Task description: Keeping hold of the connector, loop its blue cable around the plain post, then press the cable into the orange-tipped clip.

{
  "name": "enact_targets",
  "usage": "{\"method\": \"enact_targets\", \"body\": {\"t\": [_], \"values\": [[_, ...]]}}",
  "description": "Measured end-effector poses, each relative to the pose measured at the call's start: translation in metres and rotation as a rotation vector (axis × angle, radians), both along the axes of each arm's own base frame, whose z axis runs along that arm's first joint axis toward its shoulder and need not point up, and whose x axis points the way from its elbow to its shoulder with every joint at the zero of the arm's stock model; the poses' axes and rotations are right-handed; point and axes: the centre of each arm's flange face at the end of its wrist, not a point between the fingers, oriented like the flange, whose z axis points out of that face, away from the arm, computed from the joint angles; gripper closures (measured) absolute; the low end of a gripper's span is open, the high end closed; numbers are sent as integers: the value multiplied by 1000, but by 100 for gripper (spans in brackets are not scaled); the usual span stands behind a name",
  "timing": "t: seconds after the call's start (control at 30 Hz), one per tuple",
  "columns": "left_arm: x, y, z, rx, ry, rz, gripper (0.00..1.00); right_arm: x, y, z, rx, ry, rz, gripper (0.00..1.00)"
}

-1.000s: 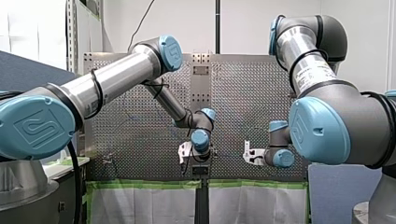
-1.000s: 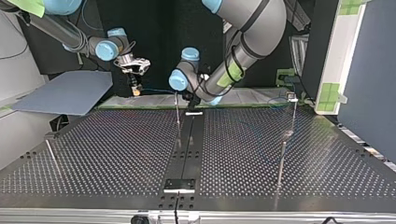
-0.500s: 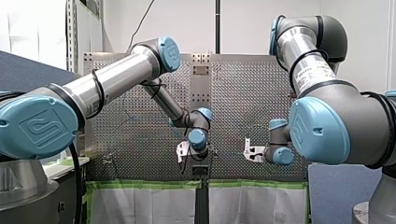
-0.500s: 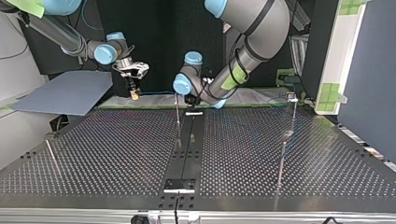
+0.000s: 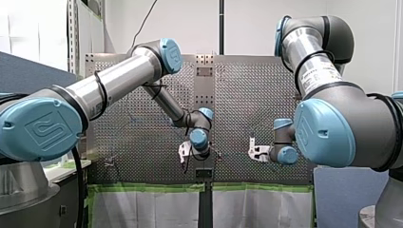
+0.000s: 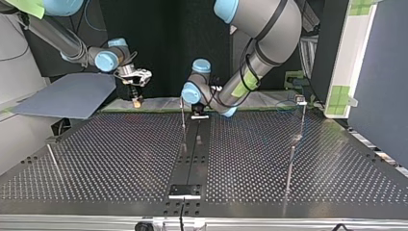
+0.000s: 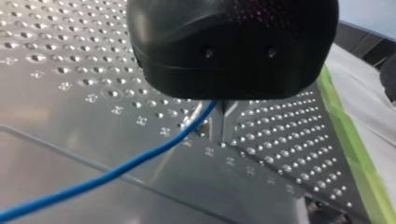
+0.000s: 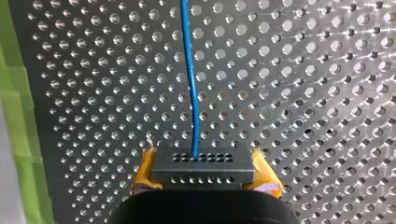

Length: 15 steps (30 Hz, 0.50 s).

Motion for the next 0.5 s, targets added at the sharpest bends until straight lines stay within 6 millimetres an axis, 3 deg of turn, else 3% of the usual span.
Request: {"method": "enact_targets", "body": {"t": [0.5], "values": [[16,9,8,-18,-16,26,100,-4,-23,13,-25,-6,-6,89]]}}
